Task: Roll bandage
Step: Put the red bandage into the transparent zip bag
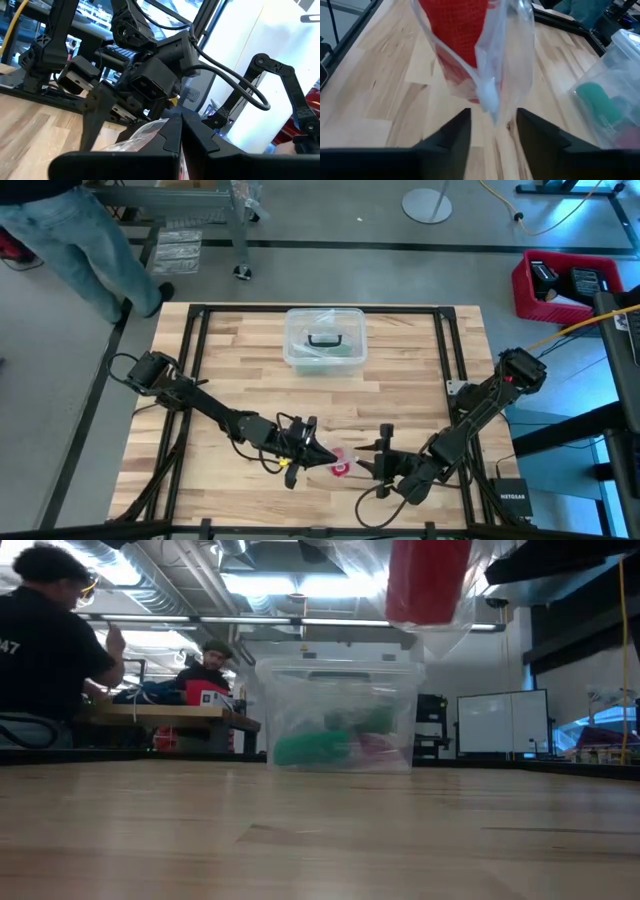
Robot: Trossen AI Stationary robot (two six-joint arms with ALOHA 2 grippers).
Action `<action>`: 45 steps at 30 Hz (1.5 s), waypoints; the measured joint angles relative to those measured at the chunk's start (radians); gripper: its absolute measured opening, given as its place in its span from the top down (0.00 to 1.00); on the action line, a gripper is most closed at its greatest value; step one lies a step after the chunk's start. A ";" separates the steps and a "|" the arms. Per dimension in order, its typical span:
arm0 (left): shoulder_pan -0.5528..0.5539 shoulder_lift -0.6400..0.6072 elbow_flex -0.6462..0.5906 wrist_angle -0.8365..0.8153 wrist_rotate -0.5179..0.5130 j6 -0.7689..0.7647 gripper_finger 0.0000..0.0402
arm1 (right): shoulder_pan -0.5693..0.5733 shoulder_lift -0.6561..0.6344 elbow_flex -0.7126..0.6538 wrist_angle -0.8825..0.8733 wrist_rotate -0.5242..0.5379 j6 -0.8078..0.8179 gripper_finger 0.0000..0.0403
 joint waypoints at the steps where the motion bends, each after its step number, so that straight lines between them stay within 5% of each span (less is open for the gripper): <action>1: 0.000 0.000 0.000 0.000 0.000 0.000 1.00 | 0.001 0.000 0.000 0.000 0.000 0.000 0.65; 10: 0.000 0.000 0.000 -0.002 0.000 0.002 1.00 | 0.000 0.000 0.000 0.024 0.001 -0.051 0.98; 31: -0.016 0.000 0.000 -0.305 0.012 -0.043 0.99 | -0.009 -0.088 0.065 -0.268 -0.232 0.107 1.00; 37: 0.037 -0.001 0.000 -0.355 0.170 -0.045 0.81 | -0.009 -0.087 0.065 -0.271 -0.227 0.128 1.00; 41: 0.081 -0.040 0.000 -0.543 0.306 -0.004 0.65 | -0.009 -0.091 0.065 -0.273 -0.227 0.159 1.00; 45: 0.089 -0.110 -0.001 -0.813 0.199 0.017 0.58 | -0.009 -0.126 0.065 -0.281 -0.218 0.196 1.00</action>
